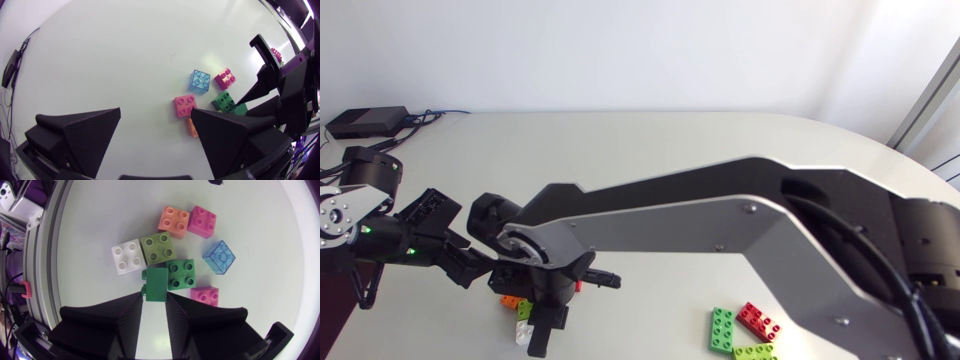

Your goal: Sort duplo bricks by size, large to the right and small to the left

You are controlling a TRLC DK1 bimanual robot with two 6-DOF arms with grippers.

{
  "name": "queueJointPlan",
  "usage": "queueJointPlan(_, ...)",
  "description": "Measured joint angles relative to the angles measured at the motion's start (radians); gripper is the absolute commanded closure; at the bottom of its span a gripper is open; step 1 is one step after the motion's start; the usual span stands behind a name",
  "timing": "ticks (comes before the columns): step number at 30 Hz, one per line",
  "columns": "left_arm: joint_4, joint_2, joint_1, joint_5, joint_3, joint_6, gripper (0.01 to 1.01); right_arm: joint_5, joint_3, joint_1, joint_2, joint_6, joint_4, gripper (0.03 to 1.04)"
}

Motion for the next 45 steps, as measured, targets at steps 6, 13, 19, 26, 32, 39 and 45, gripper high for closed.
queueJointPlan(6,0.0,-0.003,0.0,0.0,0.0,0.0,0.049,0.012,0.007,-0.019,0.0,0.0,-0.003,0.06)
queueJointPlan(13,-0.005,-0.024,0.0,0.0,0.0,0.0,0.049,-0.005,-0.084,-0.026,-0.097,-0.001,0.023,0.06)
queueJointPlan(19,-0.022,-0.045,-0.002,0.001,0.0,0.0,0.049,-0.004,-0.216,-0.071,-0.282,0.0,0.069,0.06)
queueJointPlan(26,-0.038,-0.082,-0.043,0.004,0.0,-0.014,0.049,0.06,-0.404,-0.178,-0.448,0.01,0.138,0.06)
queueJointPlan(32,-0.054,-0.118,-0.08,0.005,0.0,-0.042,0.049,0.123,-0.544,-0.286,-0.562,0.018,0.204,0.06)
queueJointPlan(39,-0.094,-0.167,-0.131,0.004,0.0,-0.068,0.049,0.127,-0.729,-0.381,-0.709,0.028,0.234,0.06)
queueJointPlan(45,-0.11,-0.195,-0.174,-0.004,0.0,-0.097,0.049,0.127,-0.906,-0.426,-0.871,0.028,0.238,0.06)
